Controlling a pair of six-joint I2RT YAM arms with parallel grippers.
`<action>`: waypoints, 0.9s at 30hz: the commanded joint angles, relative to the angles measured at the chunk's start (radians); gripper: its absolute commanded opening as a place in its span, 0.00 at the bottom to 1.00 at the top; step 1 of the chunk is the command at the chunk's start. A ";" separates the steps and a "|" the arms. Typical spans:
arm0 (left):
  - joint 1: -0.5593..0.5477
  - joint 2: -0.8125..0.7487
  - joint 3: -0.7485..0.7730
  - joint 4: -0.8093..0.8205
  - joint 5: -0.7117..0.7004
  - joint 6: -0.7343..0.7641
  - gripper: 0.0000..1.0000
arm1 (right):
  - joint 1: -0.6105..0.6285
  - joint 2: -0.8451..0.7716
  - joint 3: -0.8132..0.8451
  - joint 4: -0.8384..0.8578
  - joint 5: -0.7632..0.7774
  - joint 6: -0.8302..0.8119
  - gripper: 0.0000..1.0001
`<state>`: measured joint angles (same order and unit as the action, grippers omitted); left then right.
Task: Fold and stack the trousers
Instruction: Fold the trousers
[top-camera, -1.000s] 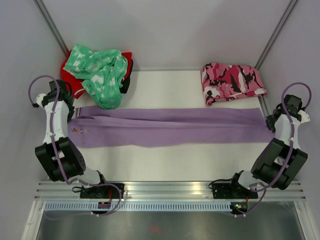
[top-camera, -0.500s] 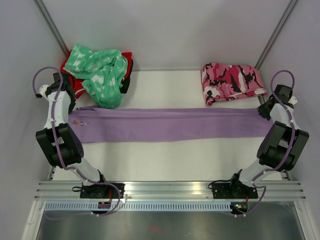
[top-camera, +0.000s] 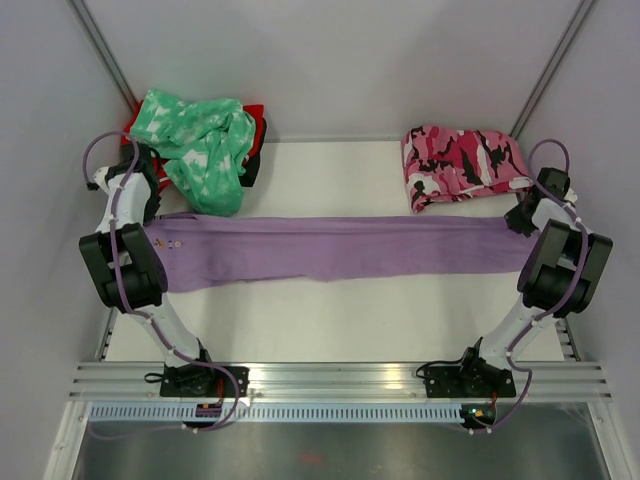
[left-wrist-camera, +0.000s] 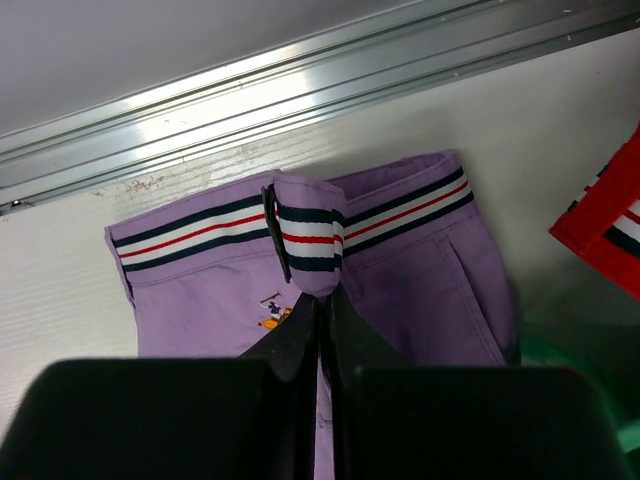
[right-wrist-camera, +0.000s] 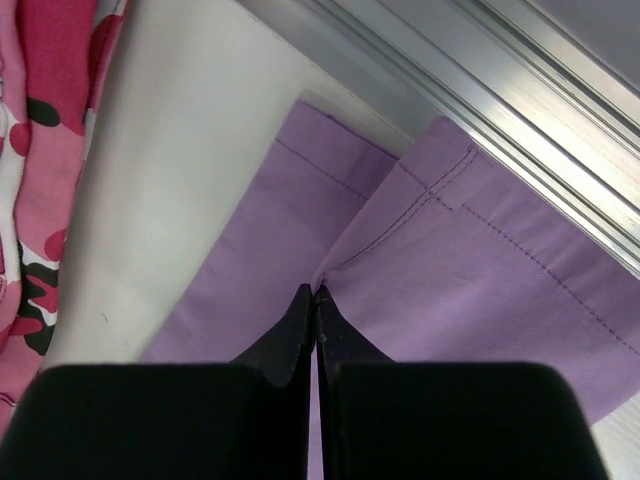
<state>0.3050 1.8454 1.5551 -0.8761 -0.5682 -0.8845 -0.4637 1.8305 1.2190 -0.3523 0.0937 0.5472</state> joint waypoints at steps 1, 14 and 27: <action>0.037 0.026 0.045 0.100 -0.199 0.021 0.02 | -0.010 0.032 0.079 0.167 0.155 -0.082 0.00; 0.025 0.057 0.065 0.139 -0.158 0.106 0.72 | 0.022 0.064 0.143 0.167 0.135 -0.098 0.44; -0.124 -0.425 -0.036 0.226 0.224 0.418 0.78 | 0.203 -0.353 0.099 0.136 -0.132 -0.211 0.78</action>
<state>0.2420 1.5620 1.5745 -0.6788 -0.4763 -0.5545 -0.3256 1.6047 1.3418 -0.2420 0.0475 0.3866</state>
